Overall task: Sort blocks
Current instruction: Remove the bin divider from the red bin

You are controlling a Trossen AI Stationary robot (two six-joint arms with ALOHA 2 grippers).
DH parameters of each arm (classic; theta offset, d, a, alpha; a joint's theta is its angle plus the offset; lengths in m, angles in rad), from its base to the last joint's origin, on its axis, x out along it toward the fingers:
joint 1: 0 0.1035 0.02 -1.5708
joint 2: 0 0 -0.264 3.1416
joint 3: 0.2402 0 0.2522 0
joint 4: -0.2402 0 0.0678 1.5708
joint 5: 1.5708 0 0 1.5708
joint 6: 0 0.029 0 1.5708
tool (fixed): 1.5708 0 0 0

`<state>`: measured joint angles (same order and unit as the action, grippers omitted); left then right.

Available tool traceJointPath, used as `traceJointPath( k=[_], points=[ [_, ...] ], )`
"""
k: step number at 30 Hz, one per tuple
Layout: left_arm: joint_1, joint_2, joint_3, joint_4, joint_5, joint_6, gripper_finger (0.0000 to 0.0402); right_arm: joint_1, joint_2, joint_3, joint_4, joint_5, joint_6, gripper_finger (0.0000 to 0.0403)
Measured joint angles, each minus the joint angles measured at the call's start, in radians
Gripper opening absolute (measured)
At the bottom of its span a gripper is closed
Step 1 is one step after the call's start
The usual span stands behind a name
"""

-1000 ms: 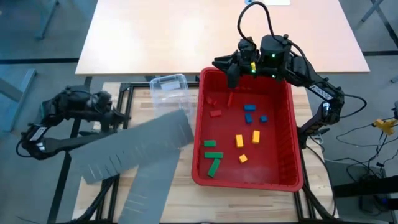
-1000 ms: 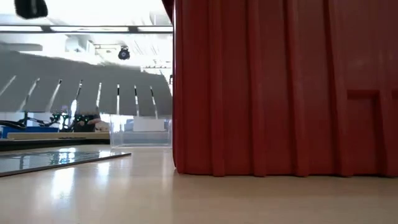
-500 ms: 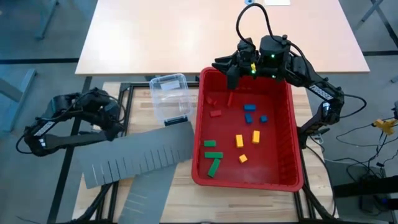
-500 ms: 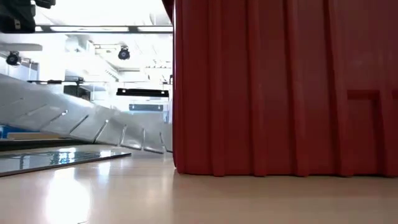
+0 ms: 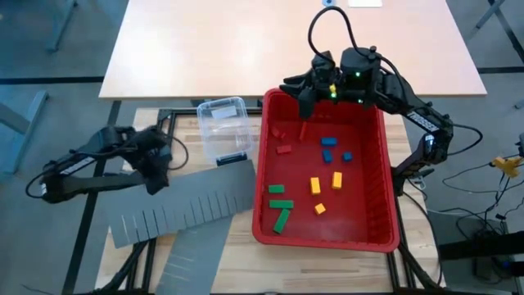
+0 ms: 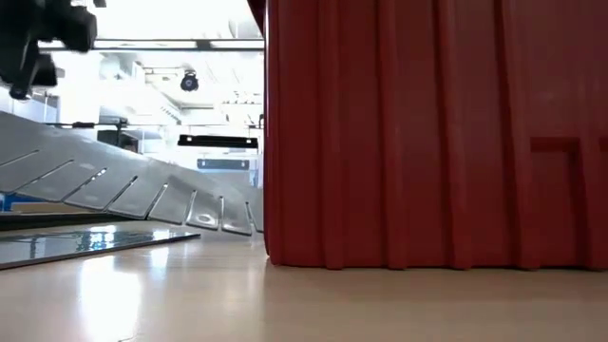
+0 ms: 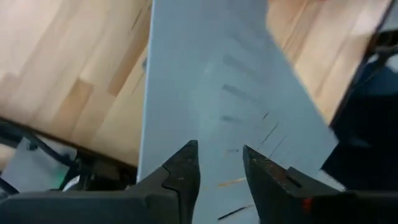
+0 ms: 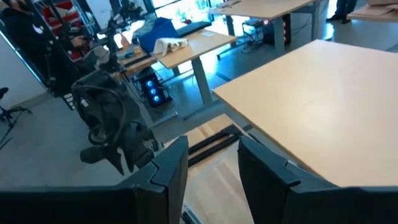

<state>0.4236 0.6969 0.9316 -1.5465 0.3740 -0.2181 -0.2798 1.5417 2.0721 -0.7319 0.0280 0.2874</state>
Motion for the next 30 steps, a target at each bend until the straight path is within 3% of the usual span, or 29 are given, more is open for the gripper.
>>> traceJointPath(
  k=[7, 14, 19, 24, 30],
  points=[
    [0.000, -0.003, -0.141, 0.022, -0.099, -0.007, 0.0118, 0.000, 0.000, 0.000, -0.029, 0.000, 0.000, 0.0128],
    [0.000, 0.017, -0.130, 0.046, -0.107, -0.015, 0.0102, -0.001, 0.000, 0.000, -0.032, -0.001, -0.011, 0.0125],
    [0.000, 0.038, -0.076, 0.047, -0.174, -0.059, 0.0095, -0.001, 0.000, 0.000, -0.032, 0.000, -0.013, 0.0134],
    [0.000, 0.072, -0.004, 0.051, -0.227, -0.066, 0.0122, -0.003, 0.000, 0.000, -0.032, 0.001, -0.013, 0.0142],
    [0.000, 0.161, -0.023, 0.008, -0.227, -0.041, 0.0173, -0.003, 0.000, 0.000, -0.032, 0.001, -0.012, 0.0149]
  ],
)
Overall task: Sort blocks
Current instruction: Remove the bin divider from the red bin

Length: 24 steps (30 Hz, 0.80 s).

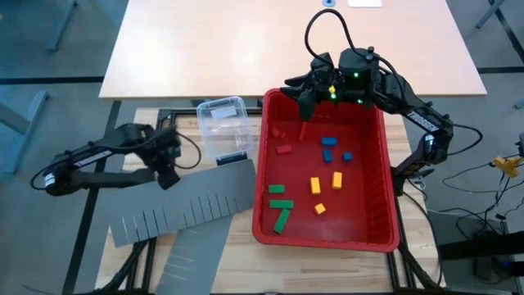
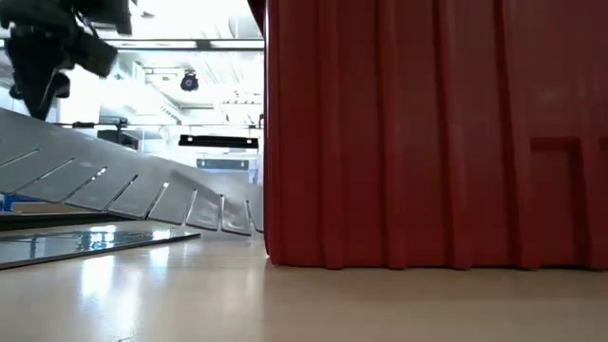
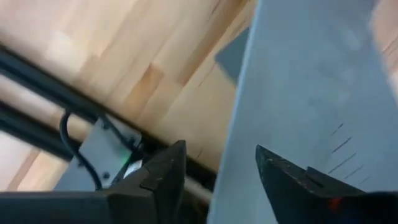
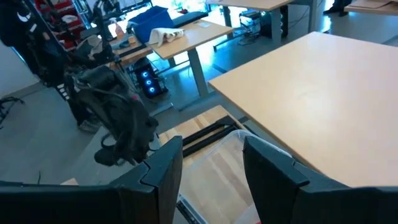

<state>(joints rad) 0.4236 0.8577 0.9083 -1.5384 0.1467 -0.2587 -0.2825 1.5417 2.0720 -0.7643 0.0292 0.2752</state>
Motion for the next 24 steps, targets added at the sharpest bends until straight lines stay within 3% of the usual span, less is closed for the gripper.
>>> traceJointPath(
  k=[6, 11, 15, 20, 24],
  points=[
    [0.000, 0.085, -0.024, -0.007, 0.025, 0.056, 0.0204, 0.000, 0.000, 0.000, 0.000, 0.000, 0.002, 0.0147],
    [0.000, 0.107, -0.026, 0.001, 0.183, 0.103, 0.0195, 0.000, 0.000, 0.000, -0.006, 0.000, 0.002, 0.0151],
    [0.000, 0.106, -0.027, 0.011, 0.230, 0.096, 0.0144, 0.000, 0.000, 0.000, -0.012, 0.000, 0.002, 0.0150],
    [0.002, 0.116, -0.031, 0.033, 0.344, 0.080, 0.0020, 0.000, 0.000, 0.000, -0.013, 0.000, -0.020, 0.0143],
    [-0.002, 0.126, -0.037, 0.050, 0.425, 0.081, 0.0003, -0.007, 0.000, 0.000, -0.013, 0.000, -0.025, 0.0137]
  ],
)
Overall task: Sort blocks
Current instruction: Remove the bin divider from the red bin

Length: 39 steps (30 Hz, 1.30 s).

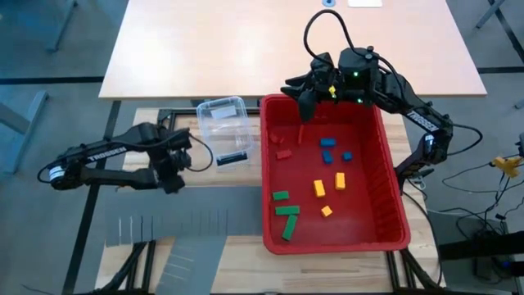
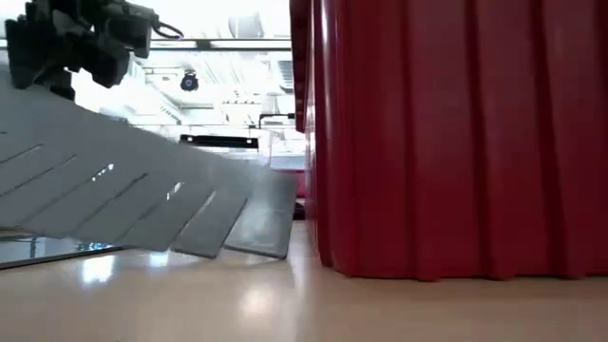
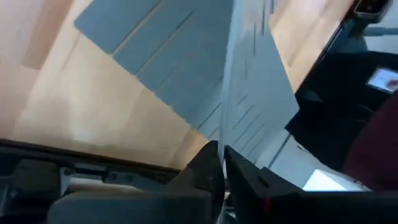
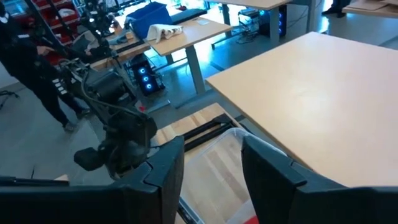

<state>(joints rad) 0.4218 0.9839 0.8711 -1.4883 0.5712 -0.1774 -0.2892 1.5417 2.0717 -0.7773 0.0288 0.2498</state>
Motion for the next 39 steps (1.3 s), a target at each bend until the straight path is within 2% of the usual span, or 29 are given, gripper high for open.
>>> traceJointPath(
  k=[10, 14, 20, 28, 35, 37, 39],
  points=[
    [0.000, -0.004, 0.001, 0.048, -0.026, -0.029, 0.0000, -0.001, 0.000, 0.000, -0.006, 0.000, 0.000, 0.0126],
    [0.000, -0.019, 0.045, 0.031, -0.035, -0.033, 0.0000, -0.002, 0.000, 0.000, -0.006, 0.000, 0.000, 0.0123],
    [0.000, -0.041, 0.210, 0.009, -0.059, -0.075, 0.0000, -0.006, 0.000, -0.005, -0.004, 0.000, -0.006, 0.0129],
    [0.001, -0.046, 0.446, -0.051, -0.166, -0.153, 0.0001, -0.006, 0.000, -0.035, -0.003, 0.004, -0.015, 0.0123],
    [0.001, -0.043, 0.569, -0.061, -0.204, -0.198, 0.0001, -0.006, 0.000, -0.061, -0.001, 0.010, -0.015, 0.0117],
    [0.001, -0.037, 0.601, -0.060, -0.220, -0.200, 0.0001, -0.006, 0.000, -0.067, -0.001, -0.009, -0.011, 0.0120],
    [0.001, -0.030, 0.628, -0.061, -0.225, -0.200, 0.0001, -0.006, 0.000, -0.076, 0.008, -0.078, 0.014, 0.0125]
  ],
)
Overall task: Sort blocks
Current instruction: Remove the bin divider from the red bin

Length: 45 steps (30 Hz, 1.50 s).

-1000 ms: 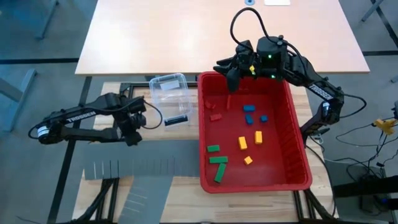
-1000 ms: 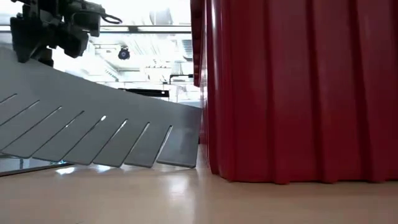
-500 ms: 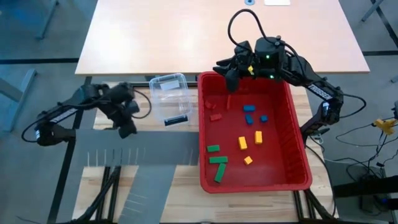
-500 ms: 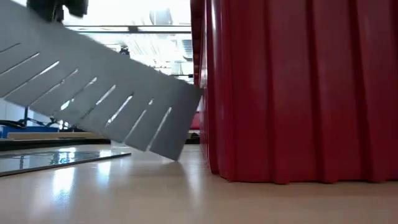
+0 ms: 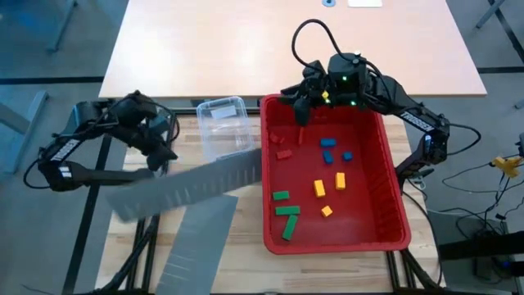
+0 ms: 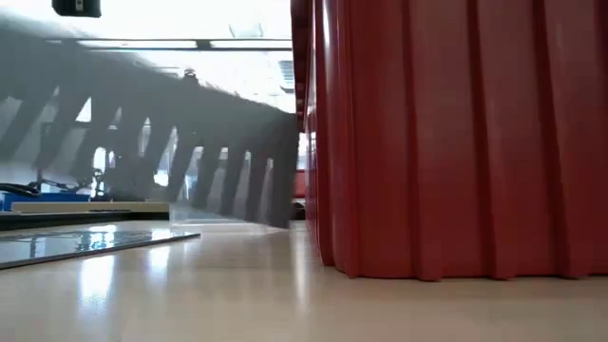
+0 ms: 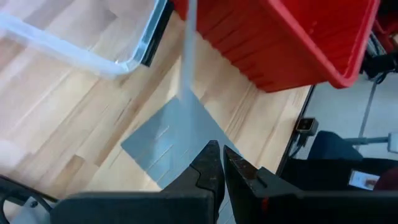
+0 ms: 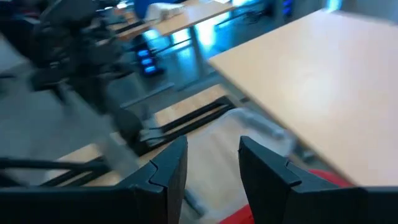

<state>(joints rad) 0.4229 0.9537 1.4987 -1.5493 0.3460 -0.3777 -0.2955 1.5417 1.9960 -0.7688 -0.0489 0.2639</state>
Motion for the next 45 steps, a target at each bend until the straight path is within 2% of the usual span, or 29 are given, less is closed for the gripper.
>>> traceJointPath(
  k=[3, 8, 10, 13, 20, 23, 28, 35, 40, 45],
  points=[
    [0.000, 0.015, 0.035, 0.001, -0.010, 0.000, 0.0000, 0.000, 0.000, -0.014, 0.014, -0.055, 0.020, 0.0134],
    [0.000, 0.036, 0.037, -0.004, -0.030, -0.005, 0.0000, 0.000, 0.000, -0.023, 0.016, -0.054, 0.021, 0.0145],
    [-0.001, 0.050, 0.025, -0.021, -0.068, -0.004, 0.0000, 0.000, 0.000, -0.023, 0.021, -0.053, 0.013, 0.0148],
    [0.000, 0.066, -0.015, -0.020, -0.118, -0.002, 0.0000, 0.000, 0.000, -0.024, 0.020, -0.054, 0.013, 0.0149],
    [0.000, 0.063, -0.186, -0.023, -0.099, 0.092, 0.0004, 0.000, 0.000, -0.024, 0.019, -0.054, 0.013, 0.0148],
    [0.000, 0.033, -0.266, -0.023, -0.095, 0.115, 0.0025, 0.000, 0.000, -0.024, 0.019, -0.055, 0.013, 0.0155],
    [0.000, -0.020, -0.377, -0.023, -0.093, 0.114, 0.0090, 0.000, 0.000, -0.024, 0.017, -0.056, 0.006, 0.0167],
    [0.000, -0.049, -0.461, -0.018, -0.124, 0.091, 0.0173, 0.000, 0.000, -0.024, 0.017, -0.057, -0.004, 0.0170],
    [0.000, -0.039, -0.462, -0.023, -0.172, 0.087, 0.0192, 0.000, 0.000, -0.024, 0.017, -0.057, -0.011, 0.0170],
    [0.000, -0.039, -0.391, -0.022, -0.188, 0.088, 0.0190, 0.000, 0.000, -0.024, 0.017, -0.058, -0.014, 0.0170]
  ],
)
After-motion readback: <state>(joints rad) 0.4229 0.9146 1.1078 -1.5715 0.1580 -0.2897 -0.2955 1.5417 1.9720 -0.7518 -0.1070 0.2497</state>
